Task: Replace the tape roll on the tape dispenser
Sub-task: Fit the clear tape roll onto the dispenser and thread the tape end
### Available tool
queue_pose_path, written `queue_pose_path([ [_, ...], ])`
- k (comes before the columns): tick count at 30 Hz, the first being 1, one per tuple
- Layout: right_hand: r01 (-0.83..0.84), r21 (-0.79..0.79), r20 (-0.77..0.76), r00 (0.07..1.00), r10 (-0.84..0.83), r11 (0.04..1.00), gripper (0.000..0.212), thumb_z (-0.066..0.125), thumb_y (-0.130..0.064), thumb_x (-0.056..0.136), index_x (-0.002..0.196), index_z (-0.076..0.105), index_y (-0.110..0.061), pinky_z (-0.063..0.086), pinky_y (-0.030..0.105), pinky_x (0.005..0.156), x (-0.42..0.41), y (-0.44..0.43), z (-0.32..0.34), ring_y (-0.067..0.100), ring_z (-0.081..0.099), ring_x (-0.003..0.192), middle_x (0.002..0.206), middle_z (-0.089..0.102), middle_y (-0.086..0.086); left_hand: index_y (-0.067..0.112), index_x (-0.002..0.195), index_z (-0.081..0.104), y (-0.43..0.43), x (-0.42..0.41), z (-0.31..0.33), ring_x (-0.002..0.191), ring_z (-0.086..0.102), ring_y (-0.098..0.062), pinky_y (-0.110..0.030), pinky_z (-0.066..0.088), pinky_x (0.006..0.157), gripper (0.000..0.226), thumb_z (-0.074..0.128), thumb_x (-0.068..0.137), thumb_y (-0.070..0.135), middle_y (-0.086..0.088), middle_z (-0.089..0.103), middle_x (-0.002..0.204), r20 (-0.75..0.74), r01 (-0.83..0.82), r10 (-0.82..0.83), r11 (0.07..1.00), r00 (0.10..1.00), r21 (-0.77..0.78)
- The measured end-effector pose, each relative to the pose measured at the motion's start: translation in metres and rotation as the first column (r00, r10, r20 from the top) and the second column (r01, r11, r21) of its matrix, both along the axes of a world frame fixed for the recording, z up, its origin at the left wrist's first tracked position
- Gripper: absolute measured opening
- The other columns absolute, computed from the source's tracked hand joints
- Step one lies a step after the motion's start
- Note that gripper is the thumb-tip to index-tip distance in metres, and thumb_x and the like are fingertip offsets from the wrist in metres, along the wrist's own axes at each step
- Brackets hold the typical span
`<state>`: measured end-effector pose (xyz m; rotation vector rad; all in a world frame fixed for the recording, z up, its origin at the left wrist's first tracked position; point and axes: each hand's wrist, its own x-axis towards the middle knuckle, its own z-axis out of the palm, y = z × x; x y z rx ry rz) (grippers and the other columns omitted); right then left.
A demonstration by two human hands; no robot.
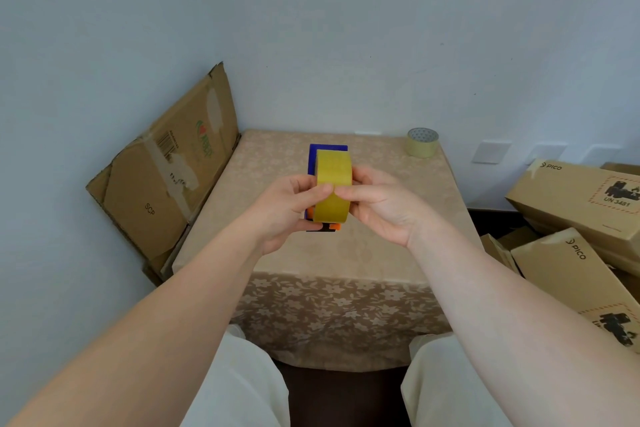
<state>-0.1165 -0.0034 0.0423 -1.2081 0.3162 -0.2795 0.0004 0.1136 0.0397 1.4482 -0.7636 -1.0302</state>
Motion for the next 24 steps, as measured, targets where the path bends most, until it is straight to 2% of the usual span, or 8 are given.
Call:
queue_pose_path([
  [5,0.091,-0.025,-0.036,0.995,-0.092,0.996,0.027,0.057,-0.004,0.089,0.116,0.062,-0.004,0.054,0.035,0.091,0.0005,-0.0015,-0.0013,0.025,0.065,0.105,0.116,0.067,0.015,0.010,0.118,0.061,0.0009,-0.0014,-0.0007,0.102,0.066,-0.022,-0.042,0.056,0.085,0.030,0.058,0.089,0.015,-0.006,0.067,0.115,-0.004,0.024,-0.024,1.000,1.000,-0.017],
  [8,0.179,-0.157,-0.082,0.978,-0.193,0.971,0.015,0.065,-0.014,0.086,0.101,0.068,-0.011,0.056,0.034,0.087,0.0018,-0.0017,-0.0017,0.021,0.070,0.096,0.105,0.072,0.010,0.010,0.115,0.060,0.0006,-0.0016,-0.0014,0.099,0.067,-0.021,-0.039,0.058,0.081,0.026,0.058,0.089,0.010,-0.006,0.067,0.111,-0.011,0.021,-0.021,1.000,1.000,-0.021],
  [11,0.225,-0.239,-0.092,0.963,-0.253,0.945,0.014,0.071,-0.014,0.082,0.095,0.068,-0.014,0.058,0.032,0.082,0.0021,-0.0043,-0.0033,0.019,0.070,0.092,0.100,0.072,0.008,0.009,0.119,0.059,0.0011,-0.0014,-0.0014,0.104,0.065,-0.022,-0.041,0.057,0.084,0.029,0.057,0.090,0.012,-0.007,0.066,0.116,0.016,0.021,-0.021,1.000,1.000,-0.009],
  [13,0.192,-0.256,-0.097,0.970,-0.223,0.947,0.021,0.074,-0.010,0.079,0.099,0.068,-0.014,0.058,0.032,0.083,0.0012,-0.0063,-0.0029,0.020,0.069,0.096,0.104,0.071,0.009,0.011,0.120,0.059,0.0015,-0.0011,-0.0009,0.107,0.065,-0.022,-0.041,0.056,0.085,0.029,0.055,0.092,0.017,-0.007,0.065,0.120,0.021,0.016,-0.016,1.000,1.000,-0.002],
  [16,0.142,-0.290,-0.127,0.974,-0.185,0.947,0.033,0.074,-0.006,0.077,0.109,0.065,-0.009,0.058,0.033,0.084,-0.0011,-0.0077,-0.0008,0.022,0.068,0.100,0.107,0.070,0.011,0.016,0.107,0.062,0.0012,-0.0010,-0.0001,0.103,0.066,-0.019,-0.040,0.058,0.081,0.020,0.048,0.096,0.026,-0.008,0.067,0.114,-0.010,-0.013,0.013,1.000,1.000,0.012],
  [18,0.136,-0.309,-0.121,0.976,-0.181,0.941,0.031,0.073,-0.005,0.079,0.108,0.065,-0.010,0.059,0.029,0.080,-0.0013,-0.0062,-0.0007,0.020,0.069,0.096,0.103,0.070,0.008,0.017,0.103,0.062,0.0007,-0.0002,0.0001,0.099,0.067,-0.017,-0.040,0.058,0.080,0.021,0.046,0.096,0.030,-0.008,0.067,0.112,-0.008,-0.034,0.034,0.999,0.999,0.021],
  [22,0.167,-0.338,-0.091,0.974,-0.209,0.926,0.018,0.070,-0.009,0.083,0.100,0.067,-0.014,0.059,0.023,0.072,0.0012,-0.0017,-0.0003,0.013,0.070,0.086,0.096,0.071,0.005,0.014,0.109,0.061,0.0013,0.0015,0.0003,0.097,0.067,-0.016,-0.041,0.059,0.078,0.026,0.047,0.096,0.032,-0.007,0.068,0.108,0.014,-0.038,0.037,0.999,0.999,0.029],
  [24,0.147,-0.374,-0.105,0.974,-0.200,0.916,0.018,0.069,-0.012,0.084,0.102,0.066,-0.012,0.059,0.021,0.070,0.0015,-0.0026,0.0017,0.011,0.071,0.083,0.094,0.071,0.003,0.013,0.111,0.061,0.0014,0.0026,0.0008,0.098,0.067,-0.018,-0.040,0.059,0.076,0.029,0.047,0.095,0.033,-0.008,0.068,0.108,0.033,-0.049,0.048,0.998,0.998,0.039],
])
